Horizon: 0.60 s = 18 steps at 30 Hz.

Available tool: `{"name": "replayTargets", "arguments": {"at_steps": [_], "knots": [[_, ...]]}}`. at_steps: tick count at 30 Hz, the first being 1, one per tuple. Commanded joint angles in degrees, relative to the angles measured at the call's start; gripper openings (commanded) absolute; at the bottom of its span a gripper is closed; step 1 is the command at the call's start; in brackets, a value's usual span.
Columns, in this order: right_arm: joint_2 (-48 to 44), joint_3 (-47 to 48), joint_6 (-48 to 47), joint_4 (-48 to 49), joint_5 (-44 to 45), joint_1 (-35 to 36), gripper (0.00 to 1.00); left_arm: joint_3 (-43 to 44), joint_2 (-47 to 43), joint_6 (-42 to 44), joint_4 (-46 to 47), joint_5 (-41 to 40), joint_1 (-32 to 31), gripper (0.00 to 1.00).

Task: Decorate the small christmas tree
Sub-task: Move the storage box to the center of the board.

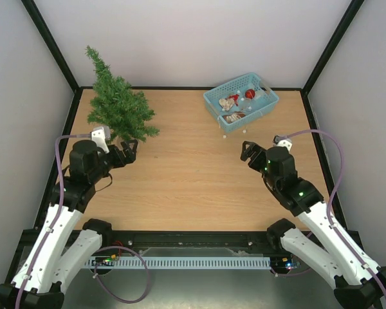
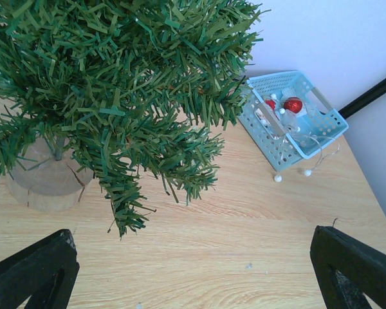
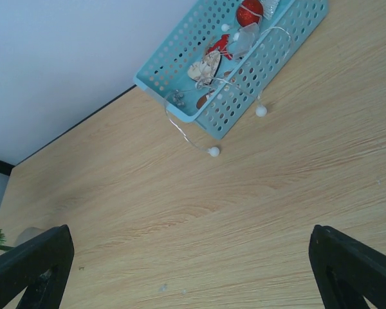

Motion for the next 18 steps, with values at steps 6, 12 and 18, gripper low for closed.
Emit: {"name": "replayTargets", "arguments": {"at_steps": [6, 12, 18], "knots": [[3.8, -0.4, 2.4, 9.2, 8.4, 0.5, 0.98, 0.0, -0.6, 5.6, 1.2, -4.3, 0.5, 1.0], [14.8, 2.8, 0.7, 17.1, 17.0, 0.4, 0.98, -0.9, -2.3, 9.0, 1.3, -7.1, 0.5, 1.0], [26.6, 4.8, -4.2, 31.2, 11.0, -4.6, 0.95, -2.1, -4.2, 9.1, 2.2, -7.9, 0.5, 1.0]]}}
